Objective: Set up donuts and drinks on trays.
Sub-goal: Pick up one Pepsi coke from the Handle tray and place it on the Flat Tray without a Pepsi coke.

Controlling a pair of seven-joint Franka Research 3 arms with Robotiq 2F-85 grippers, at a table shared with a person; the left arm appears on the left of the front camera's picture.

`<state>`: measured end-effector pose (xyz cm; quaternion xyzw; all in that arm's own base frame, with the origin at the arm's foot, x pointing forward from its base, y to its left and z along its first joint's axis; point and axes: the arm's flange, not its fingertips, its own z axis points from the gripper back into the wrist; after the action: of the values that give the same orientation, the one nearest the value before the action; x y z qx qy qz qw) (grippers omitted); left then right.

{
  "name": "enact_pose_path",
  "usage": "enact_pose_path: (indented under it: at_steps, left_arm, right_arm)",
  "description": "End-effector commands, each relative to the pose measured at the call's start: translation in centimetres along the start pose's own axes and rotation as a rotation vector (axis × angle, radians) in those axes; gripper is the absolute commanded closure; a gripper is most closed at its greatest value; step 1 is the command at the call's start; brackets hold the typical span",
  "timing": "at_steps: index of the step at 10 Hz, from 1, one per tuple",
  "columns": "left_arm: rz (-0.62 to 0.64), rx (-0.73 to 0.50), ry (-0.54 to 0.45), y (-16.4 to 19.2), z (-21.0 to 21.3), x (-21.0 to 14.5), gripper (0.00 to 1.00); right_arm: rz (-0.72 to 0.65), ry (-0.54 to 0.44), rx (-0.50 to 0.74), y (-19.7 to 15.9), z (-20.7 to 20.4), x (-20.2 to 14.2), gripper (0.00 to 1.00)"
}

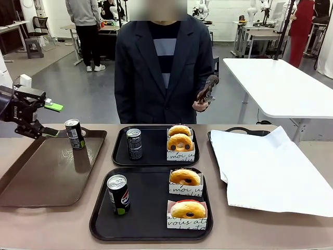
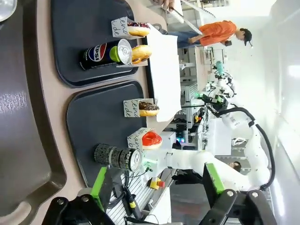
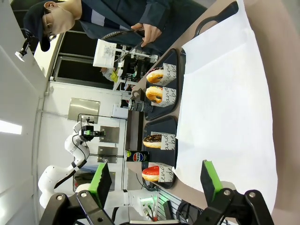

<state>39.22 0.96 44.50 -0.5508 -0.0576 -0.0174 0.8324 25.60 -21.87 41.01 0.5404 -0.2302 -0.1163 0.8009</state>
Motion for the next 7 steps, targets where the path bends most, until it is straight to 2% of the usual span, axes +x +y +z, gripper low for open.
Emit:
enact_pose_path:
  at_steps: [1, 7]
  left_arm:
    - [-0.026, -0.012, -0.032, -0.9, 1.2, -0.3, 0.00]
    - [0.108, -0.003, -0.084, 2.5, 4.8, 1.0, 0.00]
  right_arm:
    - [0.016, -0.018, 0.029, -0.1, -0.1, 0.2, 0.00]
    - [0.016, -0.018, 0.029, -0.1, -0.1, 0.2, 0.00]
